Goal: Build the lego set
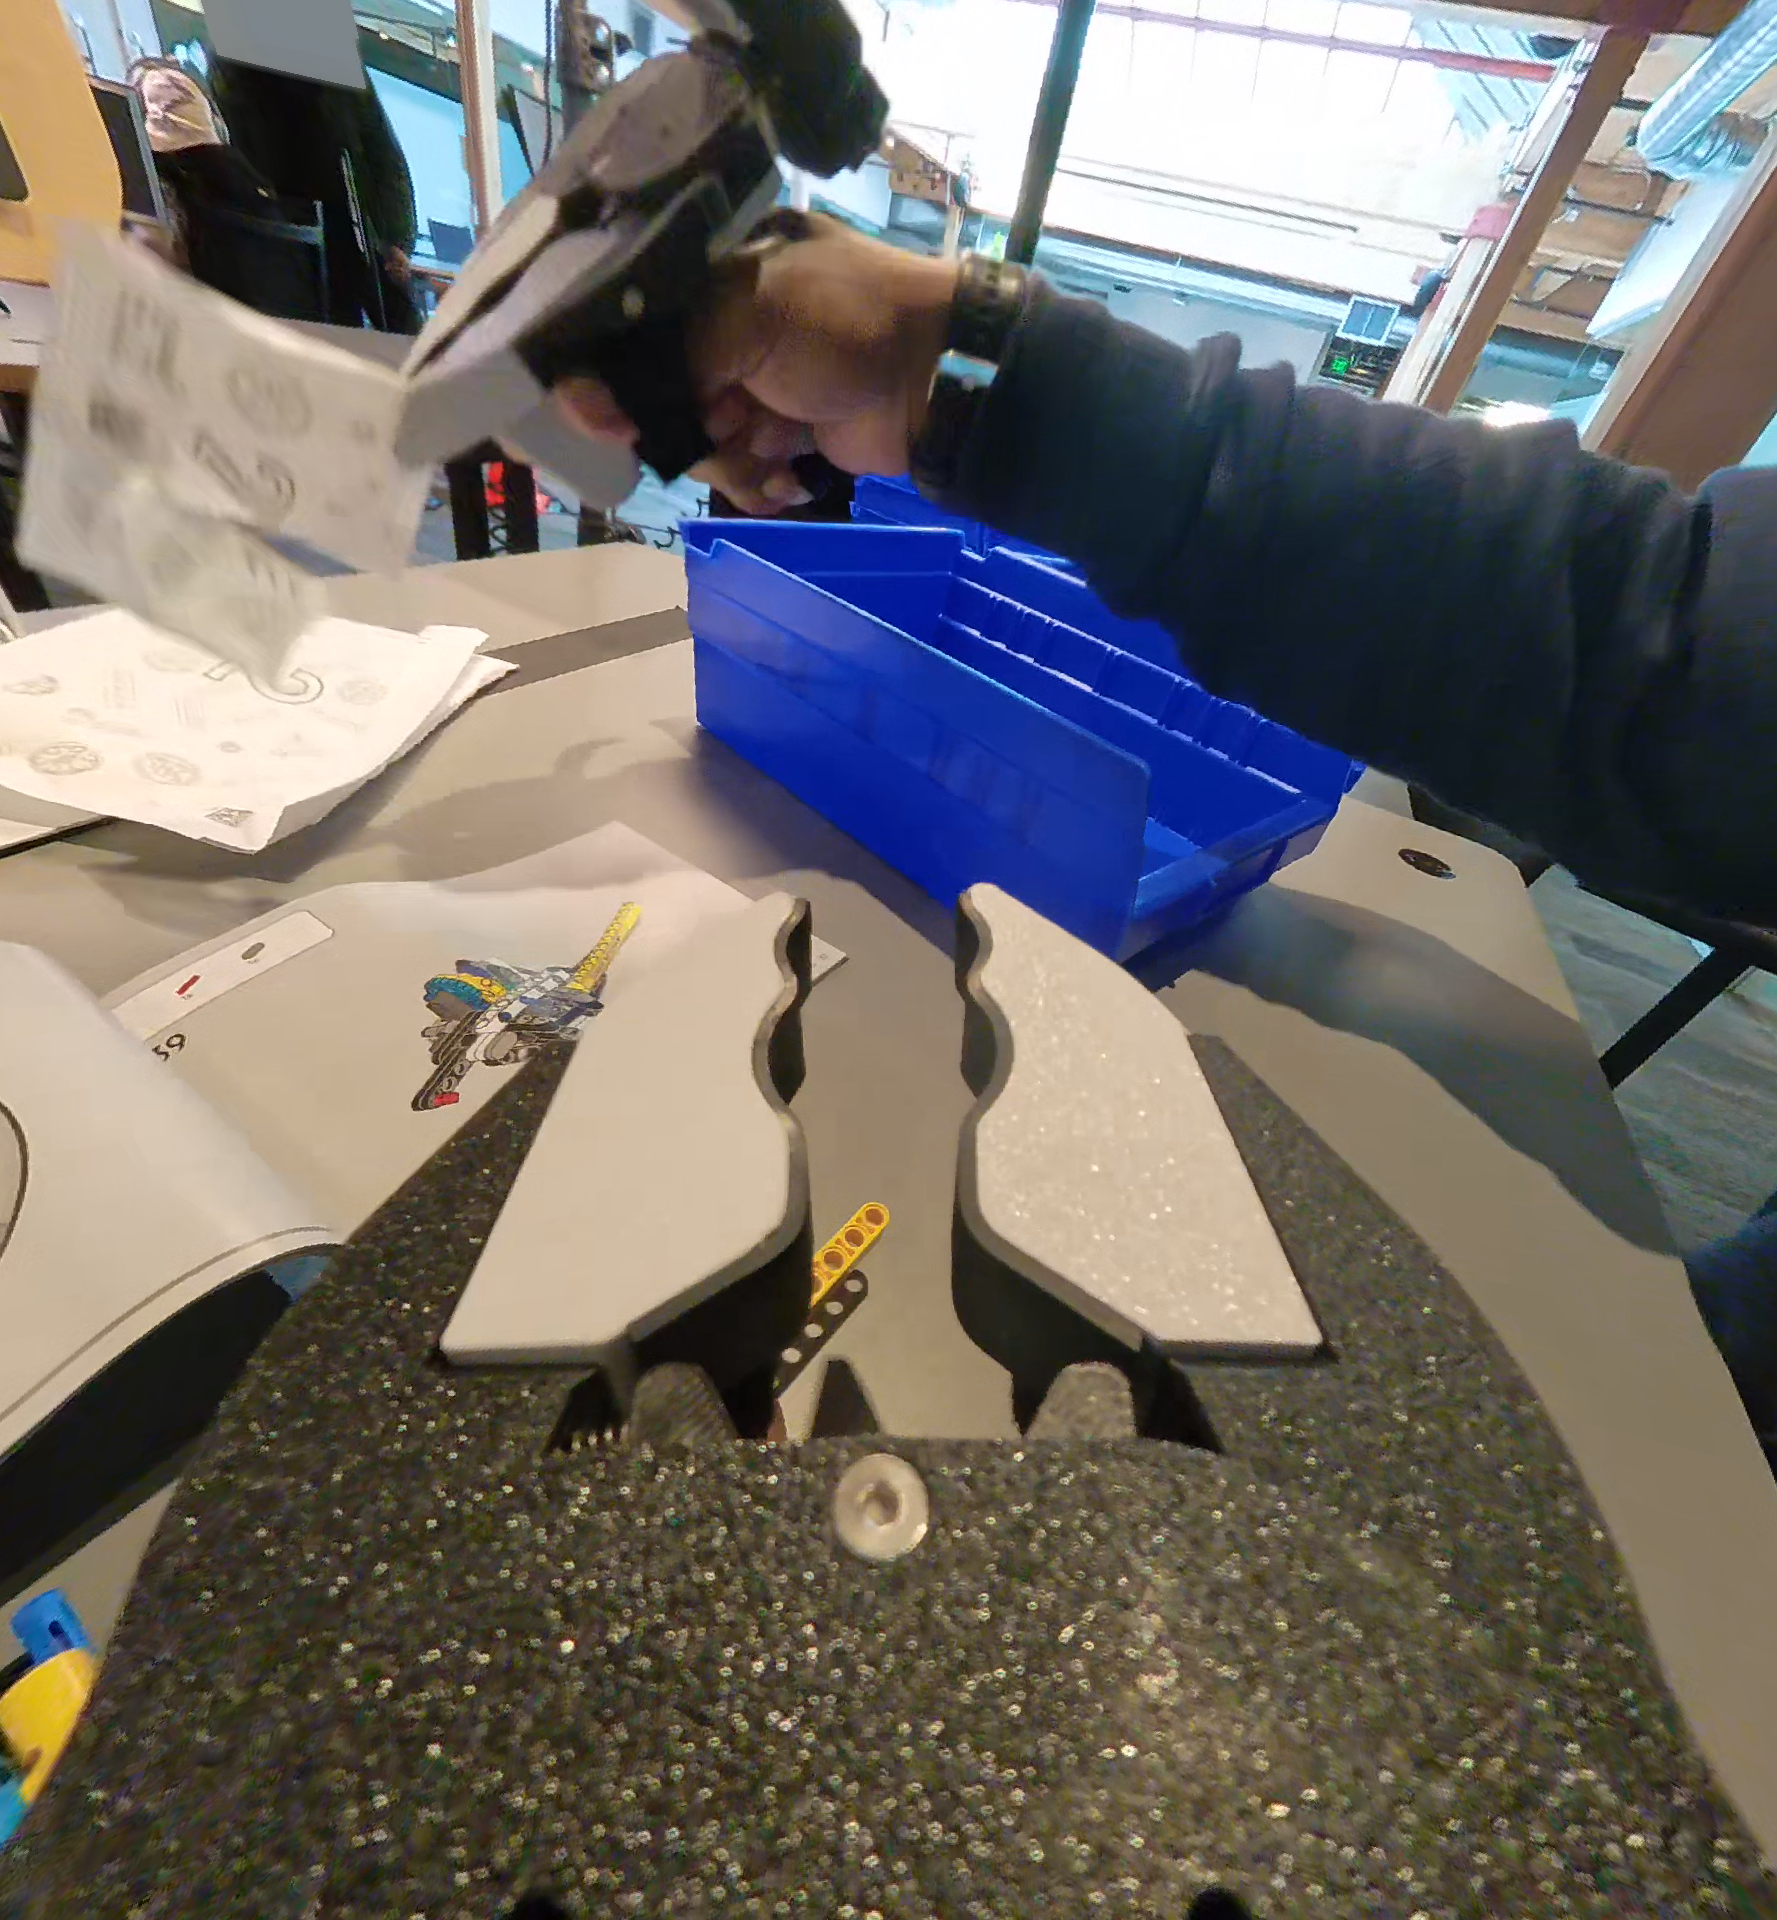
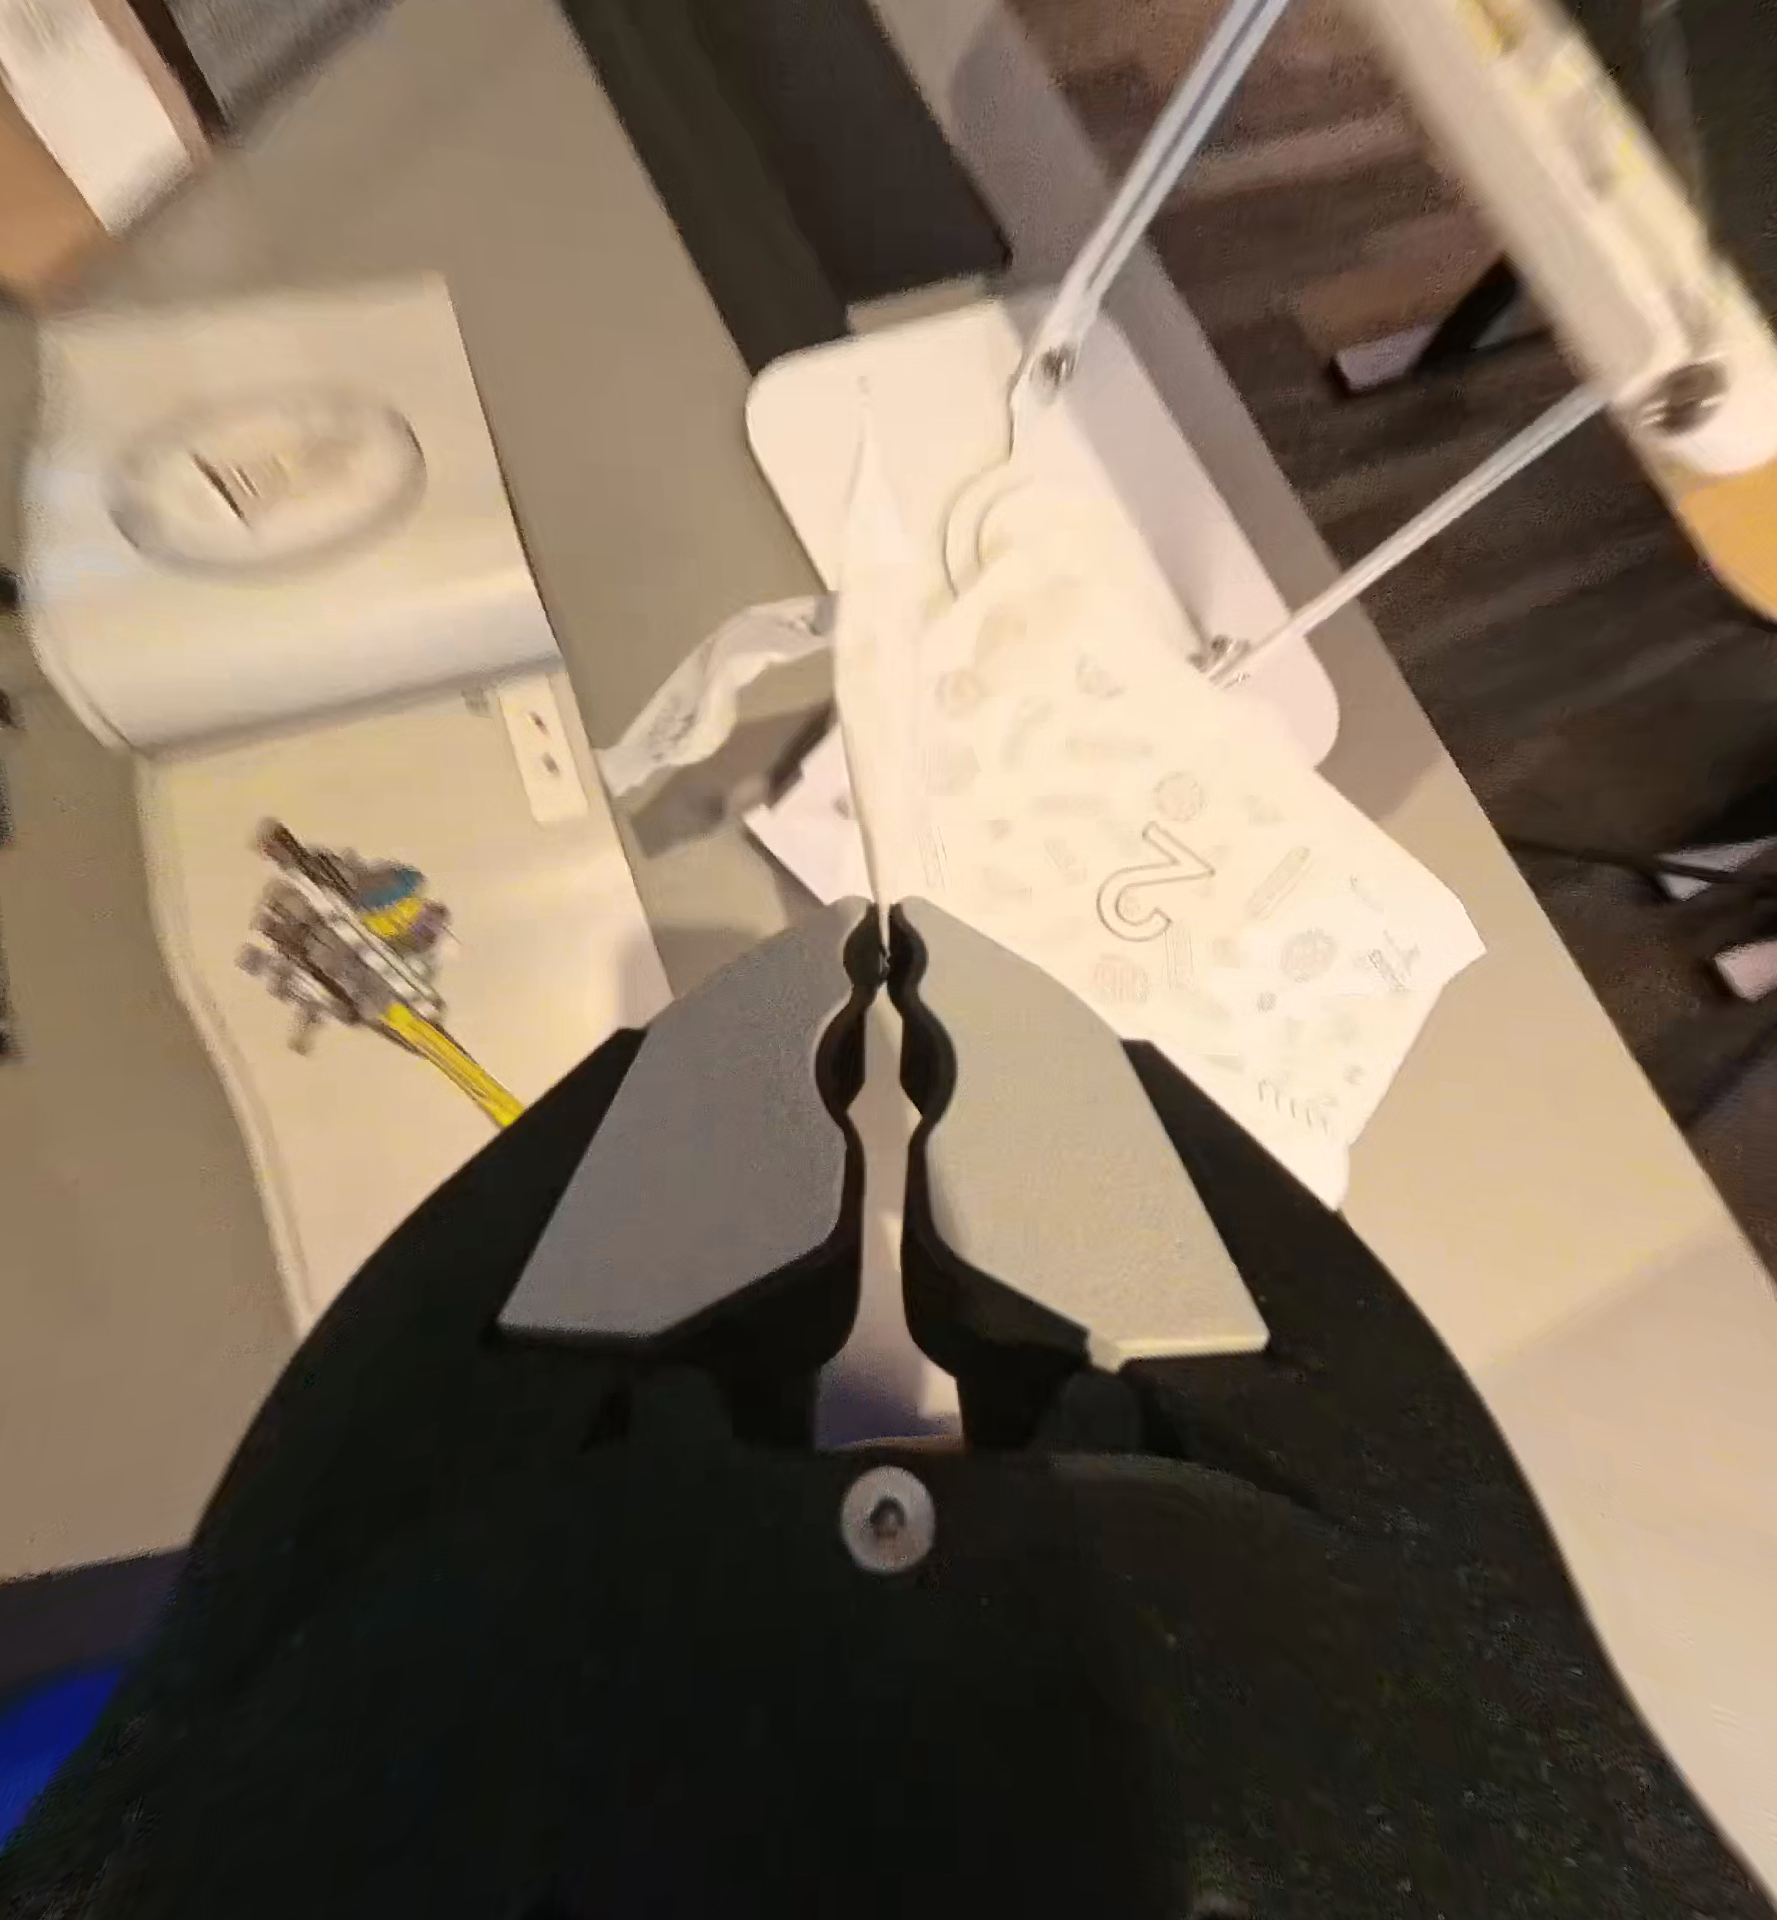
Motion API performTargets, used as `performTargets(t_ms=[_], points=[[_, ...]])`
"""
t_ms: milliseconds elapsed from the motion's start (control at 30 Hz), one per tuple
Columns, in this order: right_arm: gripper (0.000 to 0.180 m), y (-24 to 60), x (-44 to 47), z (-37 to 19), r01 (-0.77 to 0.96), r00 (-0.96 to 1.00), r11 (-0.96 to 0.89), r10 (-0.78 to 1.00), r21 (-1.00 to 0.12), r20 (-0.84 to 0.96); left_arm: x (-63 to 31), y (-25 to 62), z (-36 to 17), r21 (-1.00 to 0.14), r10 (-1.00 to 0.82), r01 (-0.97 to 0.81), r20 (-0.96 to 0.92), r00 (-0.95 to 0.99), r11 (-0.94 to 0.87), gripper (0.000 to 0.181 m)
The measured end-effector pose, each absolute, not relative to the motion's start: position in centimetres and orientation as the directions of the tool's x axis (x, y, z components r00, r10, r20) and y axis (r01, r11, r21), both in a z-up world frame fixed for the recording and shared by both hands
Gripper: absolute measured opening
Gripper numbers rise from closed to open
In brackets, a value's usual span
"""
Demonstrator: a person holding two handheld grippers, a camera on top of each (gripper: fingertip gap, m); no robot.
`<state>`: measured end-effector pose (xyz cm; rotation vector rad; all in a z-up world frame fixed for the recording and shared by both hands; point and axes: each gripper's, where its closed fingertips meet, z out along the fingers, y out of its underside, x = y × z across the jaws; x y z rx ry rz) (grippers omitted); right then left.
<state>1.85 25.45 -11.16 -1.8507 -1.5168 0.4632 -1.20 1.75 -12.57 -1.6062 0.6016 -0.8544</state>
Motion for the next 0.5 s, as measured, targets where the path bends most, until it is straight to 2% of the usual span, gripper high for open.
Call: performTargets(t_ms=[67, 233, 367, 500], points=[[0.0, 25.2, 2.6, -8.3, 0.597, 0.271, -0.084, 0.957, -0.798, 0.102, -1.3, 1.7, -12.4, -0.976, -0.771, 0.071, 0.205, 0.603, -0.205, 0.026], [0.0, 22.6, 9.2, -2.3, 0.43, 0.327, 0.013, 0.93, -0.903, 0.169, -1.1, 1.1, -11.3, -0.976, -0.785, 0.101, 0.214, 0.581, -0.191, 0.025], [0.001, 19.7, 16.6, 3.5, 0.311, 0.409, 0.19, 0.858, -0.931, 0.311, -0.5, 0.4, -10.7, -0.98, -0.802, 0.106, 0.201, 0.562, -0.171, 0.024], [0.0, 16.8, 22.9, 8.7, 0.202, 0.478, 0.29, 0.804, -0.935, 0.353, 0.2, 0.1, -10.9, -0.983, -0.811, 0.085, 0.181, 0.556, -0.161, 0.024]])
